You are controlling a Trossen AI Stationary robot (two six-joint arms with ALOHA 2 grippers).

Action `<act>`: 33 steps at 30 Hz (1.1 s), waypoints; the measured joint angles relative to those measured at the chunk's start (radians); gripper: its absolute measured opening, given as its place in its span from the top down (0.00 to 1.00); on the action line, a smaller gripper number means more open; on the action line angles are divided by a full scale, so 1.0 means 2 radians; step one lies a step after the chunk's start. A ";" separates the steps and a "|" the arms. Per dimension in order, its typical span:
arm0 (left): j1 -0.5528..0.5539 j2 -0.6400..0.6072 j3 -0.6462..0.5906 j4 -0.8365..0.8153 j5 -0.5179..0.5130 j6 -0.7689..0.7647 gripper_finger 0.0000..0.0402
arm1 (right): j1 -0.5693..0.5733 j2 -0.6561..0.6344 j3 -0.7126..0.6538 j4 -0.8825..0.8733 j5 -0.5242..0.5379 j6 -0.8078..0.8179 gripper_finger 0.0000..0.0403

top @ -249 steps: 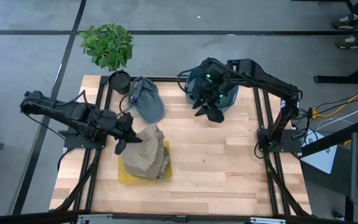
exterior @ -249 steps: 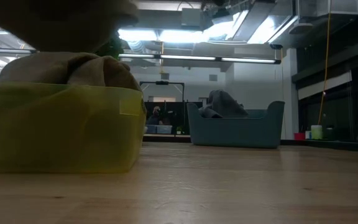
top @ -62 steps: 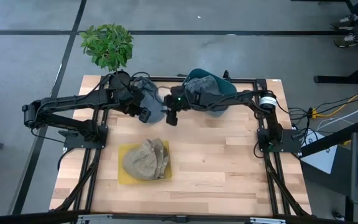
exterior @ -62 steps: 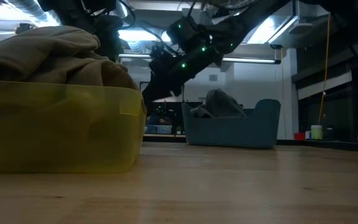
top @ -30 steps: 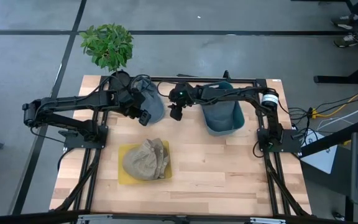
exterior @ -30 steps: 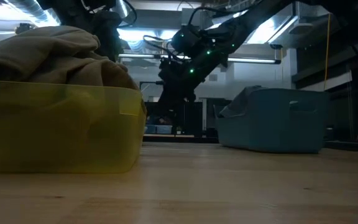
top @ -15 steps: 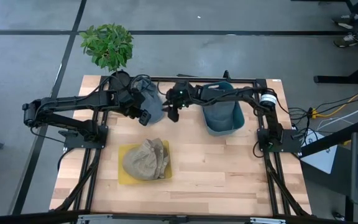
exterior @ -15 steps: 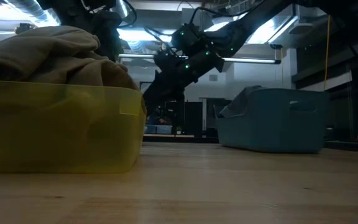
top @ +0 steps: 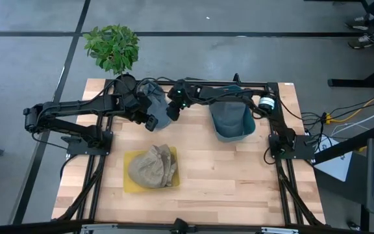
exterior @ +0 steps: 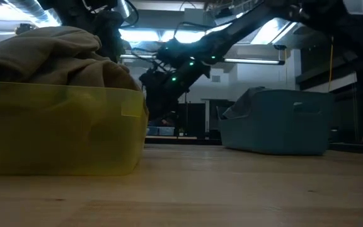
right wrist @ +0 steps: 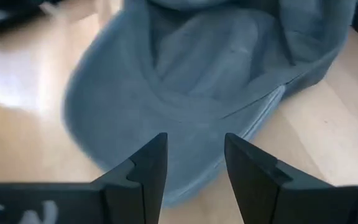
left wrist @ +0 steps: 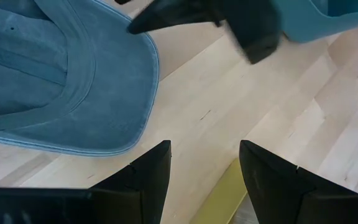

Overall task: Pick & Place hat
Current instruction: Put the gray cap into the blue bin

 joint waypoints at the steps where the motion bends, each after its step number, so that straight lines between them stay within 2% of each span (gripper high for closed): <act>1: 0.000 0.000 0.000 0.000 0.001 0.000 0.54 | 0.000 0.009 0.017 -0.016 0.009 0.004 0.61; 7: -0.003 0.000 0.000 0.000 0.001 0.000 0.54 | -0.003 0.048 0.072 -0.080 0.016 0.039 0.61; 11: -0.007 0.000 0.000 0.000 0.002 0.000 0.54 | -0.004 0.056 0.072 -0.087 0.017 0.077 0.61; 16: -0.017 0.000 0.000 -0.001 0.002 0.000 0.54 | -0.004 0.059 0.070 -0.085 -0.008 0.081 0.62; 20: -0.019 0.000 0.000 -0.001 0.001 0.003 0.54 | -0.004 0.058 0.070 -0.089 -0.016 0.081 0.74; 24: -0.020 0.000 0.000 -0.001 0.002 0.004 0.54 | -0.004 0.058 0.071 -0.087 -0.030 0.082 0.94; 29: -0.020 0.000 0.000 -0.002 0.002 0.024 0.54 | -0.004 0.056 0.071 -0.095 -0.029 0.074 0.94; 33: -0.020 -0.001 0.000 -0.002 0.011 0.047 0.54 | -0.004 0.039 0.071 -0.143 -0.003 0.039 0.96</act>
